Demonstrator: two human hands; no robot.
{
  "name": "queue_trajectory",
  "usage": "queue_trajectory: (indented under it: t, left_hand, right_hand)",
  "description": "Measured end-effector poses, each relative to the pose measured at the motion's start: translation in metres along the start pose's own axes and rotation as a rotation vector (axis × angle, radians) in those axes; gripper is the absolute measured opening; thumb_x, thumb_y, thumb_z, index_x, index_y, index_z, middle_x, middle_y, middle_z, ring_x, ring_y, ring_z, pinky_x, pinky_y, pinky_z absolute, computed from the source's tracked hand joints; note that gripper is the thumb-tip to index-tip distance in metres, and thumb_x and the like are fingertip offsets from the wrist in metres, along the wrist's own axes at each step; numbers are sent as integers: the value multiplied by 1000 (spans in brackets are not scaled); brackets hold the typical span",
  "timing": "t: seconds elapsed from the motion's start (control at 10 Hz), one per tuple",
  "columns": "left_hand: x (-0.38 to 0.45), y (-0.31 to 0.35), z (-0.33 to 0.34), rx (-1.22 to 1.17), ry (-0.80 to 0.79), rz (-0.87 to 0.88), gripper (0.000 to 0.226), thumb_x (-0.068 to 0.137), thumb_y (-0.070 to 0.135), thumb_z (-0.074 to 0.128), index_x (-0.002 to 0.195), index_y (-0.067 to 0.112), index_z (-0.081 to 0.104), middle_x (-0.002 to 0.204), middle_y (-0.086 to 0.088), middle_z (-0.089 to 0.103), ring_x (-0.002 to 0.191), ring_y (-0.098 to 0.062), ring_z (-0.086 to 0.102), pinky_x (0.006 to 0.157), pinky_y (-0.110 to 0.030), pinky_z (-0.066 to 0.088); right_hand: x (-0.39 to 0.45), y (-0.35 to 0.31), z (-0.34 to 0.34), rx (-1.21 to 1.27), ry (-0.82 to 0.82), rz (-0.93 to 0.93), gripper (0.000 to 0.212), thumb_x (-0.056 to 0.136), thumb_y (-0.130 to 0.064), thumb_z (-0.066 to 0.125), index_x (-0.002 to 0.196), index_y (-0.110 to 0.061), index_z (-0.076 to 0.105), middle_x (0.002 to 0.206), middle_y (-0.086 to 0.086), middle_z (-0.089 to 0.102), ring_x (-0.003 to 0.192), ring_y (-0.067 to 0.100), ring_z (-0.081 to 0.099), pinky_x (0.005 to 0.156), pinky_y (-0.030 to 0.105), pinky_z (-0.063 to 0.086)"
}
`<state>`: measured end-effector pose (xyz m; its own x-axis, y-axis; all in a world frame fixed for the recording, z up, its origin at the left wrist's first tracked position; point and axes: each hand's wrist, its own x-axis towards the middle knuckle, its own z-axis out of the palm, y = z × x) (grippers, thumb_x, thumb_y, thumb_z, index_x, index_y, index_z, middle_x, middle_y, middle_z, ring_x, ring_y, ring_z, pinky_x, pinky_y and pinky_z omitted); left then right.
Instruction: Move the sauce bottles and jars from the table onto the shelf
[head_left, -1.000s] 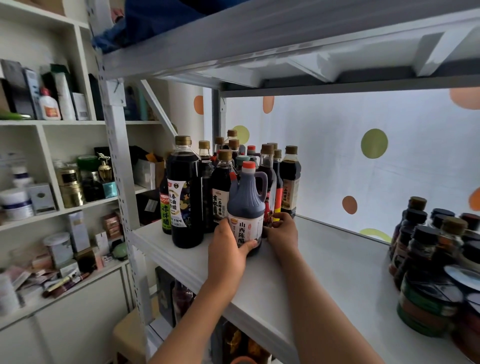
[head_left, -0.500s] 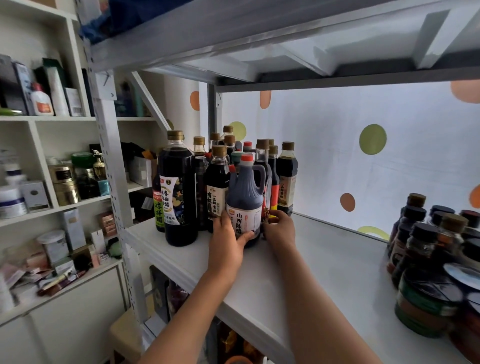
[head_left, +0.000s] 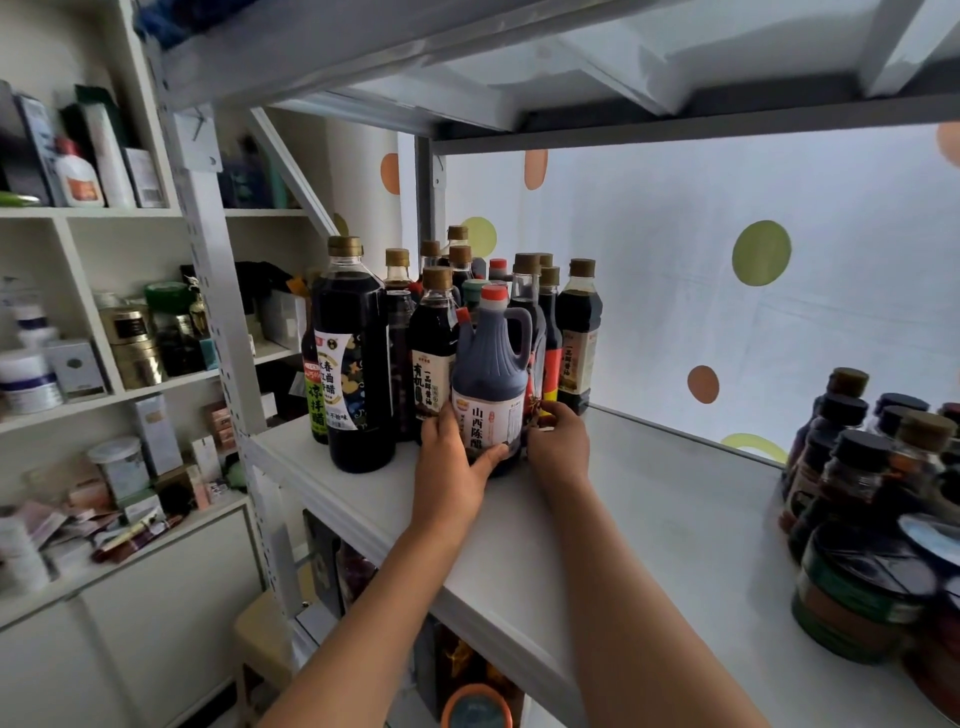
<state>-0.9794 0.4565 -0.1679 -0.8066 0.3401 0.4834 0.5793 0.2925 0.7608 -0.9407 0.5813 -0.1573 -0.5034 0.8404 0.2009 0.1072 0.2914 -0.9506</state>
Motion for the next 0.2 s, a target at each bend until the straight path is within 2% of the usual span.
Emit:
queue_trajectory:
  t: [0.1,0.2]
  left_hand:
    - [-1,-3,-2,-83,-9,-6,81,78,29,80,146,13,39,138,-8,45,126,-21,48,103,-22,36]
    - [-2,1,-5,-154,-3,-19,75,79,27,79,144,14,42,137,-7,47,125,-20,49,103,-24,38]
  right_hand:
    - [-7,-4,-3,11,71,13,35,90,-8,58,125,-12,61,103,5,68,95,23,62,78,26,41]
    - [-16,-21,-2,4,122,-35,30,89,-8,58,118,-14,62,92,-1,61,87,20,59,74,26,40]
